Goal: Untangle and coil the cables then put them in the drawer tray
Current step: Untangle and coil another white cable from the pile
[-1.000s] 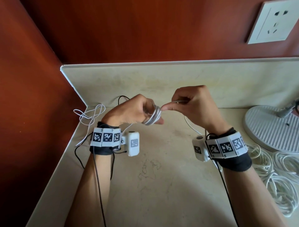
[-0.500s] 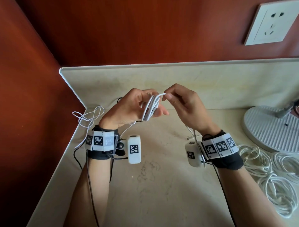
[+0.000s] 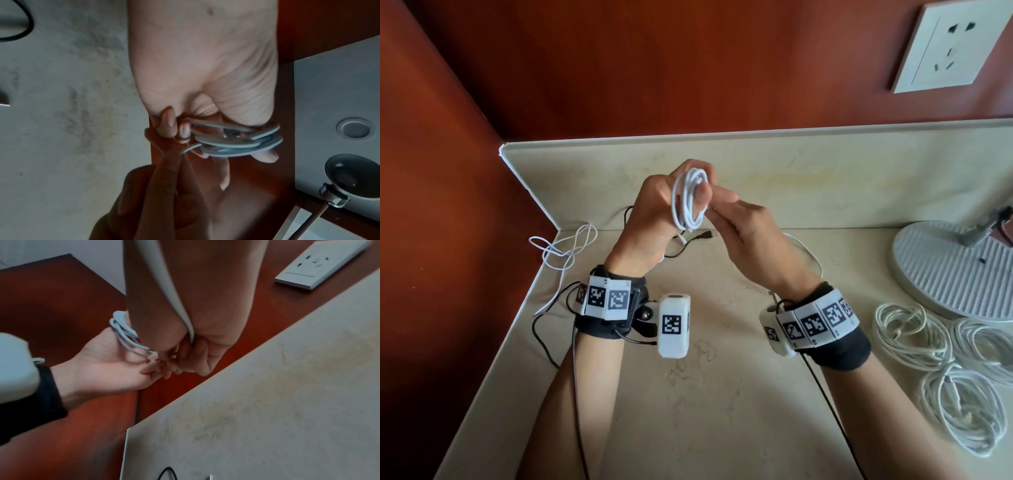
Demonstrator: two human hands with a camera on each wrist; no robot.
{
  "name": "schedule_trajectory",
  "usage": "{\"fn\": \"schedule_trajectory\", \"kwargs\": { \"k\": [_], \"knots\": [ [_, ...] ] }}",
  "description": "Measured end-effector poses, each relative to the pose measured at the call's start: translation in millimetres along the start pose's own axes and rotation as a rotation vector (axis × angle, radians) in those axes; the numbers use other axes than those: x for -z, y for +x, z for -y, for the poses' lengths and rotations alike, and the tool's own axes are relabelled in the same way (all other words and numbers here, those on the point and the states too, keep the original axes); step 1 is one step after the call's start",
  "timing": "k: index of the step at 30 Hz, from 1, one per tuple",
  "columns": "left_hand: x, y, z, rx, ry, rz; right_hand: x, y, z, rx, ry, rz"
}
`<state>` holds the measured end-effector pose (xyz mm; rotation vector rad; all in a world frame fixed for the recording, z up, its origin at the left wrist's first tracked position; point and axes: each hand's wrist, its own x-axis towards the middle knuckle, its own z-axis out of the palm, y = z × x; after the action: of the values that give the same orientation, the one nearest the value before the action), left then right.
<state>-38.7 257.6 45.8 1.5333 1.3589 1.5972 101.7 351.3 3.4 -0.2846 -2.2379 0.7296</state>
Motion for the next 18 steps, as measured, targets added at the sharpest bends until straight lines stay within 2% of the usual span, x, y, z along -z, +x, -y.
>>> {"fn": "schedule_trajectory", "kwargs": {
  "k": [5,8,14,18],
  "knots": [
    [-1.1,5.3,3.7,0.179,0.026,-0.234,-15.1,-6.6,15.4,-0.106,-0.008,0.172],
    [1.3,7.4,9.4,0.268,0.058,-0.314,-17.0,-6.8,21.0,-0.135,0.046,0.152],
    [1.3,9.6,14.3,0.220,0.058,-0.416,-14.8,-5.3,22.6,-0.222,0.080,0.235],
    [7.8,11.4,22.2,0.135,0.192,-0.497,-10.0,-4.2,26.2,-0.241,0.122,0.258]
  ]
}}
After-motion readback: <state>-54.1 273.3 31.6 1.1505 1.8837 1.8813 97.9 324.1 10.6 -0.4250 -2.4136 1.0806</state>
